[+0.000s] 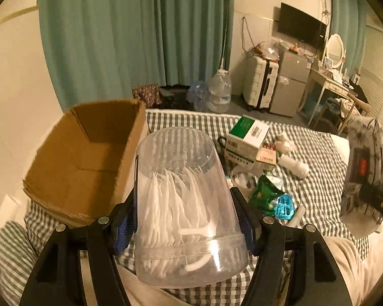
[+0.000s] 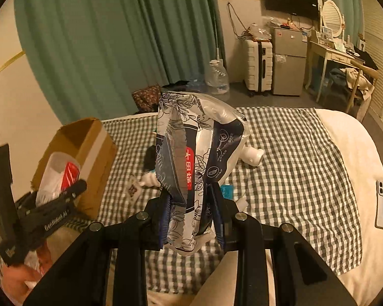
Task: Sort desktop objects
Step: 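Carry the floss cup and tissue pack over the cardboard box with both grippers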
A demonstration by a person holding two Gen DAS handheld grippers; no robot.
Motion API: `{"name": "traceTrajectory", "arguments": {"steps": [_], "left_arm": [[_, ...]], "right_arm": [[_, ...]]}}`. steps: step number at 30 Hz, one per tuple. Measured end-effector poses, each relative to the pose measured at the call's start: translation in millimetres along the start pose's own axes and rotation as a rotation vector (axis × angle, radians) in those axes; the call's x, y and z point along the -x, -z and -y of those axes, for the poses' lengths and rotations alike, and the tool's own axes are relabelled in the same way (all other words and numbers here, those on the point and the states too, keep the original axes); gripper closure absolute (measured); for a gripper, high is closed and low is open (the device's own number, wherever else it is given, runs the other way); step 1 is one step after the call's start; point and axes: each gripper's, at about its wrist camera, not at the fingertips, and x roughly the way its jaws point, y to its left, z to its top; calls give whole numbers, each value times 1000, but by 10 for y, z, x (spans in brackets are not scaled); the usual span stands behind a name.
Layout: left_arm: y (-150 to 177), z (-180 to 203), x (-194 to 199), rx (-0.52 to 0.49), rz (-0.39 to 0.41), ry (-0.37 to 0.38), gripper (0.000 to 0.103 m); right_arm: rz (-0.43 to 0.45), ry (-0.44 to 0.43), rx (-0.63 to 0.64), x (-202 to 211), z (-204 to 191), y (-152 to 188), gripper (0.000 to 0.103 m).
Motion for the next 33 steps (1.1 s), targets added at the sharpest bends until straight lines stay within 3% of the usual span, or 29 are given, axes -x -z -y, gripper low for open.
{"name": "traceTrajectory", "arguments": {"steps": [11,16,33], "left_arm": [[-272,-455,351,-27,60,12,34],[-354,-753,431,-35,99,-39,34],[-337,-1957,132,103,18,-160,34]], "right_arm": [[-9,-90,51,323,-420,-193,71],[-4,-116,141,389,-813,-252,71],[-110,-251,366,-165,-2187,-281,71]]}}
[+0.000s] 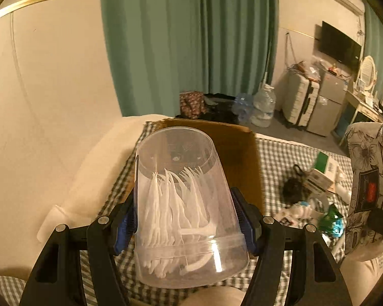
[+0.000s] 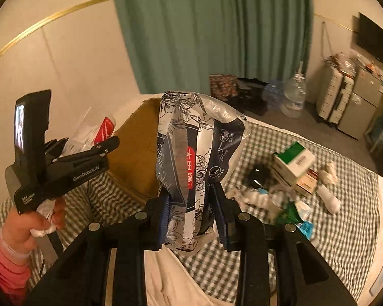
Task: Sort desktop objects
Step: 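Carry the floss cup and tissue pack over the cardboard box with both grippers, then open both grippers to drop the floss cup and tissue pack into the box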
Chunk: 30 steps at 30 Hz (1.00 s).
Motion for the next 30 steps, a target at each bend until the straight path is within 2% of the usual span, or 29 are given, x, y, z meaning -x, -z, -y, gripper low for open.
{"name": "traceTrajectory", "arguments": {"steps": [4,10,16,25,26,28,29,30], "left_arm": [[-22,-133,-126,12,-20,-3,34],[-20,-251,-314,29,-37,51,34],[-27,-311,-450,9,8,13,34],[-60,-461,-600,13,-8,25,33],[-53,-468,-609,11,-11,22,32],[-30,-481,-618,9,-18,23,26],[-21,-485,-619,11,-20,20,24],[-17,-487,-612,15,-18,17,24]], "right_arm": [[-22,-30,2,-205,-81,-117,71],[-41,-70,16,-542,-227,-253,71],[-52,-103,32,-876,-409,-338,71],[-100,-115,0,-1343,-474,-465,71],[-102,-113,-5,-1390,-487,-484,69],[-113,-112,-18,-1439,-498,-497,49],[-116,-106,-25,-1454,-479,-497,25],[-107,-97,-46,-1447,-455,-496,16]]}}
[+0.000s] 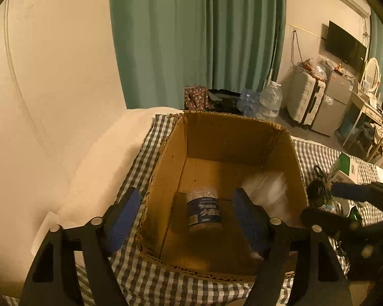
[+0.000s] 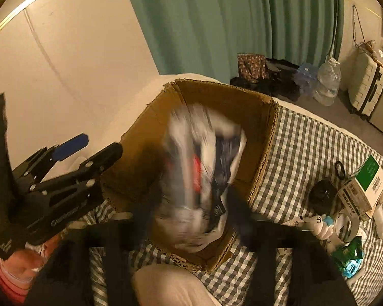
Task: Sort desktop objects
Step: 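Open both grippers to drop the floss cup and tissue pack into the box, then grasp the white snack sachet with the left gripper while the right grasps the green bag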
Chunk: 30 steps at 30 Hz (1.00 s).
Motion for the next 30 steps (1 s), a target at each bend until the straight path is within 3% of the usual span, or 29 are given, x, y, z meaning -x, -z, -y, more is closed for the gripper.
{"name": "traceTrajectory", "arguments": {"steps": [6,10,17,23,26,30], "left_arm": [[60,65,174,-13,28,-16,9],[119,310,436,-39,60,29,1],[221,999,771,-90,79,133,0],[340,1587,949,-90,91,190,0],[429,1841,930,-45,79,216,0],[616,2169,750,-17,46,225,0]], "right_arm": [[37,6,-74,197,171,23,16],[85,42,-120,481,379,148,16],[253,140,-200,1267,835,456,10],[388,323,-81,1886,1019,861,7],[409,346,-70,2076,1197,1094,7],[396,302,-161,2188,1603,1407,7]]}}
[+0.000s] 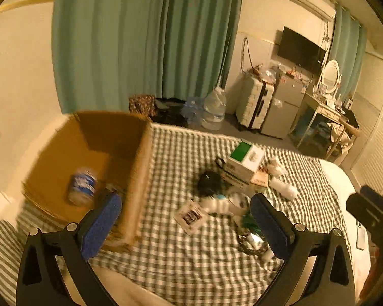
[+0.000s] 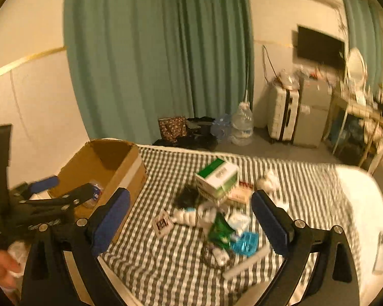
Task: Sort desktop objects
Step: 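Grasp the white snack sachet with the left gripper while the right grasps the green bag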
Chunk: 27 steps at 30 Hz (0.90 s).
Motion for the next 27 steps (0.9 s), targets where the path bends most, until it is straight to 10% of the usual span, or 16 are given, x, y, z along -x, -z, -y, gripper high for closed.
{"name": "traceTrajectory", "arguments": {"steps": [27], "left_arm": [[625,310,-1707,-136,-216,-46,0]], "right_arm": [[-294,75,-53,-1536,605,834,7]]}}
